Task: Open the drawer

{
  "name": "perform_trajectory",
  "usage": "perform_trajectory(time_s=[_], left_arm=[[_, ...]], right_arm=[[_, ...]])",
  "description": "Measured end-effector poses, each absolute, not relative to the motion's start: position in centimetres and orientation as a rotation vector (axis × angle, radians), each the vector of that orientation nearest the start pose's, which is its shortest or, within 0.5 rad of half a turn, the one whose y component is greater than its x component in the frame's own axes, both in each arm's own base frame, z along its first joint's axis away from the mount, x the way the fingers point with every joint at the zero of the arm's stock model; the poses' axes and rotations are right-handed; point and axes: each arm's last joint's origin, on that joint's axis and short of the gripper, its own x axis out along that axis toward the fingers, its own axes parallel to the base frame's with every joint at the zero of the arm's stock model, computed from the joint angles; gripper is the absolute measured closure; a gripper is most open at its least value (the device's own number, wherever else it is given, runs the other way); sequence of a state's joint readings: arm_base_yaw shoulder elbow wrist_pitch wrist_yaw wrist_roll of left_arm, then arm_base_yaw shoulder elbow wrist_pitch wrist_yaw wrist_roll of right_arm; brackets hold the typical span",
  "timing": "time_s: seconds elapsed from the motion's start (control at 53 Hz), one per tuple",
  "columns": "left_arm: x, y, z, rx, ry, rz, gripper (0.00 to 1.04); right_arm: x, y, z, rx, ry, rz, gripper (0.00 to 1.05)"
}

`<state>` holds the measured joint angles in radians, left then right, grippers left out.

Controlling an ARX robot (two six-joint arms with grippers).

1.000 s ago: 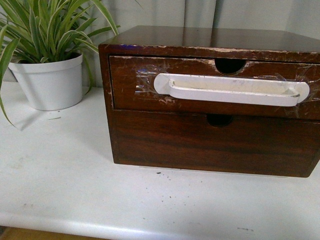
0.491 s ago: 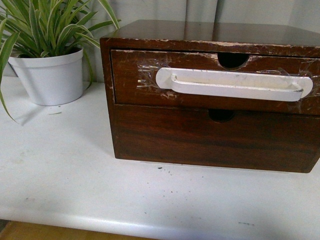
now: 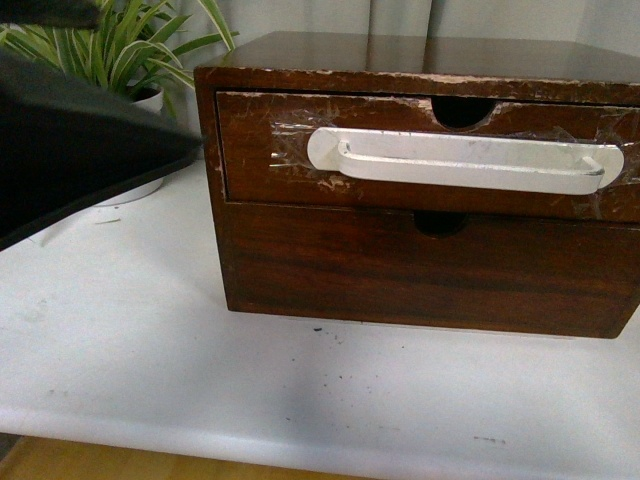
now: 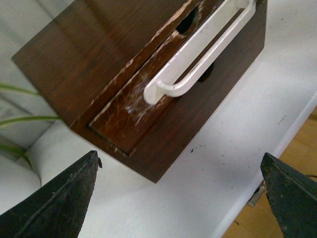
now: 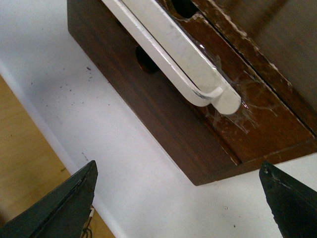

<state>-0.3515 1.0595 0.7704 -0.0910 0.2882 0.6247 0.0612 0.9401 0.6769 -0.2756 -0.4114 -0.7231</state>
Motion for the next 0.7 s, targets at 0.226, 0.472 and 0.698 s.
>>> perform_trajectory(time_s=[0.226, 0.472, 0.698], left_arm=[[25.4, -13.2, 28.7, 0.745, 0.212, -0.886, 0.06], [28.9, -16.1, 27.2, 0.840, 0.293, -0.980, 0.06], [30.0, -16.9, 27.0, 0.842, 0.294, -0.989, 0.06]], right_arm=[[22.0, 3.6, 26.9, -0.753, 0.385, 0.726, 0.09], [24.4, 4.7, 25.9, -0.824, 0.406, 0.778, 0.09], [25.4, 5.9, 25.2, -0.841, 0.410, 0.799, 0.09]])
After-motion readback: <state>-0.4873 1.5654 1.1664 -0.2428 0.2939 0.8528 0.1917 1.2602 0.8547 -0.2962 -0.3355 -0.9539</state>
